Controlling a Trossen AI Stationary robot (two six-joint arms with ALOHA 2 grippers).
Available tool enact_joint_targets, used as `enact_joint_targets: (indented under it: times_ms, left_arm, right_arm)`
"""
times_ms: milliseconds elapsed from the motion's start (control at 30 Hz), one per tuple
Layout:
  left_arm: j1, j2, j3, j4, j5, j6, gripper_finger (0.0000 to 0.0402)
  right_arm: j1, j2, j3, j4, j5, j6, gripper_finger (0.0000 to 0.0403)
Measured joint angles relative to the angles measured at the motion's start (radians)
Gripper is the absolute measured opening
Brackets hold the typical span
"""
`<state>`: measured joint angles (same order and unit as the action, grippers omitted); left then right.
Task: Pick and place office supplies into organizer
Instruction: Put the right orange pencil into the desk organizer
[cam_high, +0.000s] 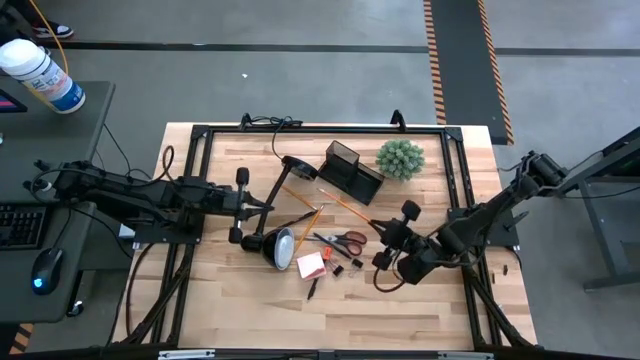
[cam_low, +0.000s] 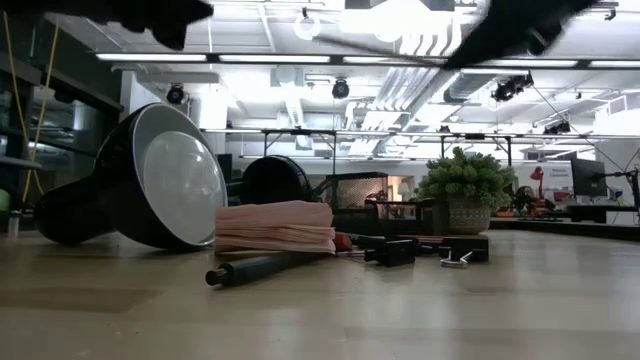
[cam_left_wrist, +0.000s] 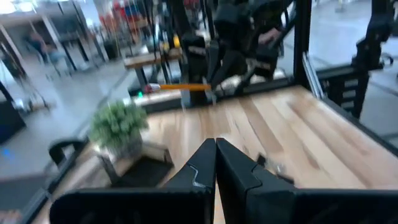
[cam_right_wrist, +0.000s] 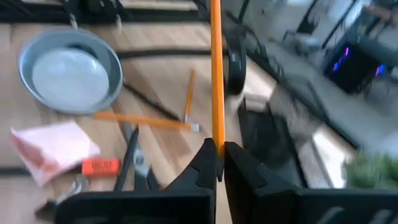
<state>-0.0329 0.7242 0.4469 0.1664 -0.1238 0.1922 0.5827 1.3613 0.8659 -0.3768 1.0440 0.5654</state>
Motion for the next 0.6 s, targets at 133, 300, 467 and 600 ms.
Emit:
enact_joint_targets:
  times_ms: [133, 300, 467, 600]
  left_arm:
    - [0.000, 0.000, 0.000, 0.091, 0.000, 0.059, 0.0001]
    - [0.000, 0.000, 0.000, 0.200, 0.000, 0.066, 0.0001]
    - [0.000, 0.000, 0.000, 0.280, 0.024, 0.036, 0.0001]
    - [0.000, 0.017, 0.001, 0.325, 0.075, 0.028, 0.0001]
  right_arm:
    - [-0.027, 0.000, 0.062, 0.121, 0.005, -0.244, 0.0002]
    - [-0.063, -0.001, 0.136, 0.261, -0.020, -0.537, 0.0002]
    - [-0.115, -0.002, 0.159, 0.363, -0.121, -0.700, 0.0002]
    - [-0.168, 0.007, 0.159, 0.416, -0.192, -0.749, 0.0002]
